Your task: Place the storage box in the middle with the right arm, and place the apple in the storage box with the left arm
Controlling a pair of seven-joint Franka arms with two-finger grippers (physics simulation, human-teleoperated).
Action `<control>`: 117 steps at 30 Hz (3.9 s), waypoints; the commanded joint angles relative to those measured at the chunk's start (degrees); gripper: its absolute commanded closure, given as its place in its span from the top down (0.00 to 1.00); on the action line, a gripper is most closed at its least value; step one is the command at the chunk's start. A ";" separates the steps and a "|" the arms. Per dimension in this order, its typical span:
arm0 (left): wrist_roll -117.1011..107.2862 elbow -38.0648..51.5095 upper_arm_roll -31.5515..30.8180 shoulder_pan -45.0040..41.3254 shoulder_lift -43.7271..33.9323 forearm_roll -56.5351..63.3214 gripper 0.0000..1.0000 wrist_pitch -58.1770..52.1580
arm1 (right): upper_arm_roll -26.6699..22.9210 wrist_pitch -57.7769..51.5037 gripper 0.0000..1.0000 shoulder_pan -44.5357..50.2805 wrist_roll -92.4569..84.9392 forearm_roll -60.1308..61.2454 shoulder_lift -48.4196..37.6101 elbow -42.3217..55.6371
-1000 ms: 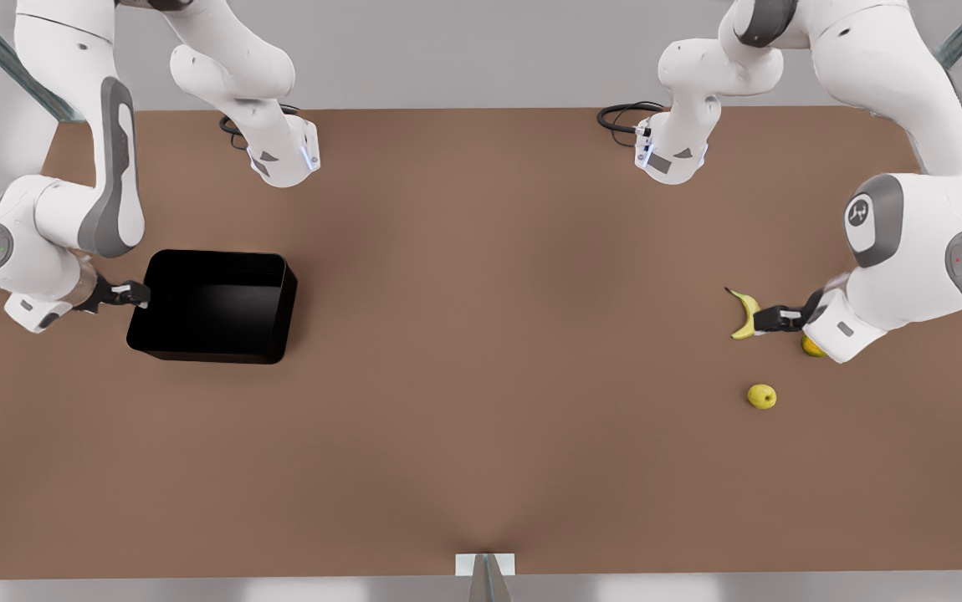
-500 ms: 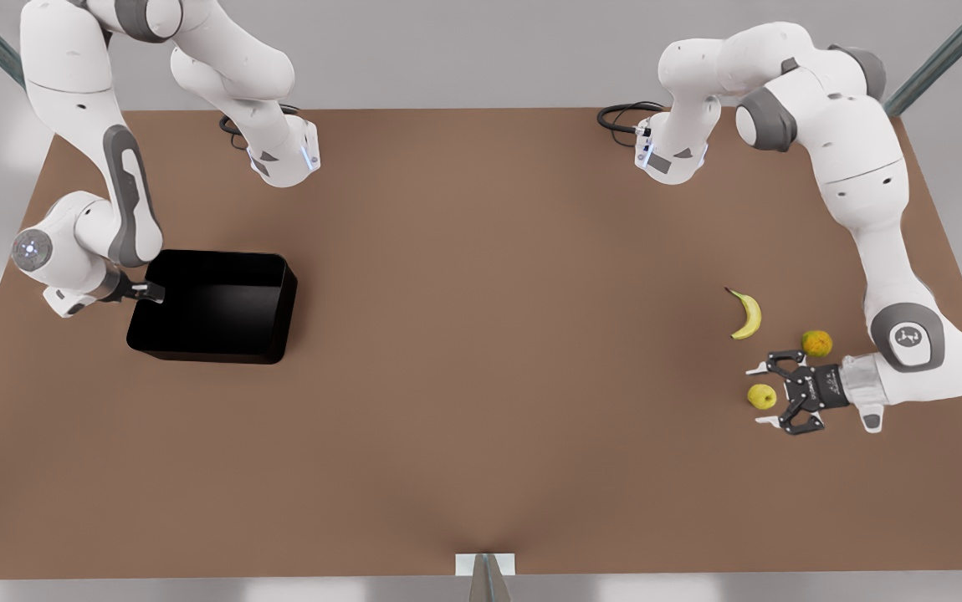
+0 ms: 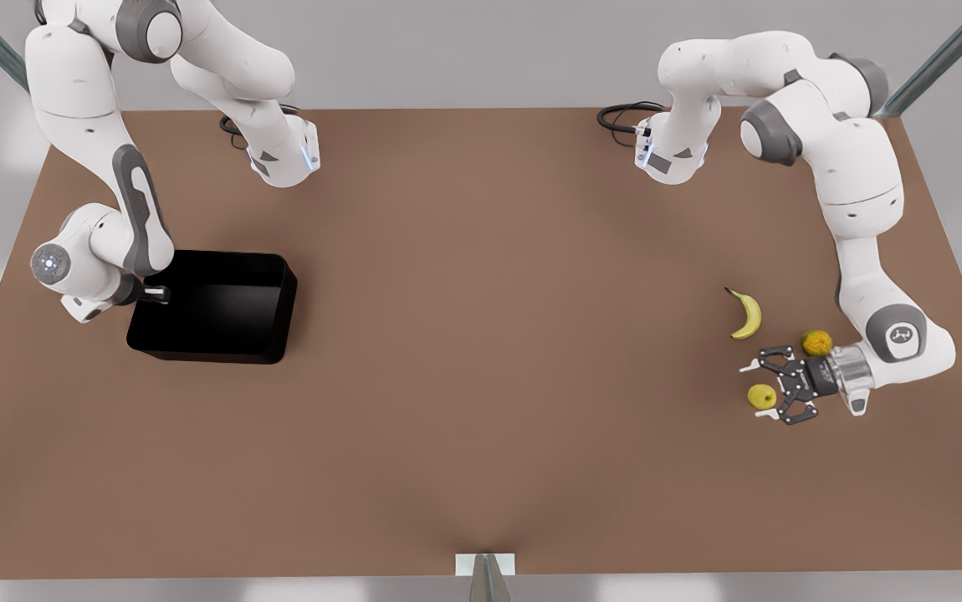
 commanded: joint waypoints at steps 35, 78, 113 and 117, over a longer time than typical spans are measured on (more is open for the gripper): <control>10.56 3.10 -0.70 6.88 11.86 -6.49 1.00 -0.09 | 10.19 -11.74 0.21 6.85 -5.46 4.40 0.44 15.73; 9.76 2.58 -2.90 7.75 13.27 -12.38 0.68 1.58 | 10.11 -13.06 0.21 14.06 -36.05 4.40 15.47 26.90; -52.28 19.36 -37.35 3.80 -3.17 37.36 0.48 20.92 | 22.24 -9.98 1.00 38.05 -1.86 12.22 49.92 83.23; -67.83 22.26 -48.60 3.45 -3.26 51.51 0.48 22.94 | 21.80 -27.45 1.00 34.63 -2.12 15.21 39.82 83.23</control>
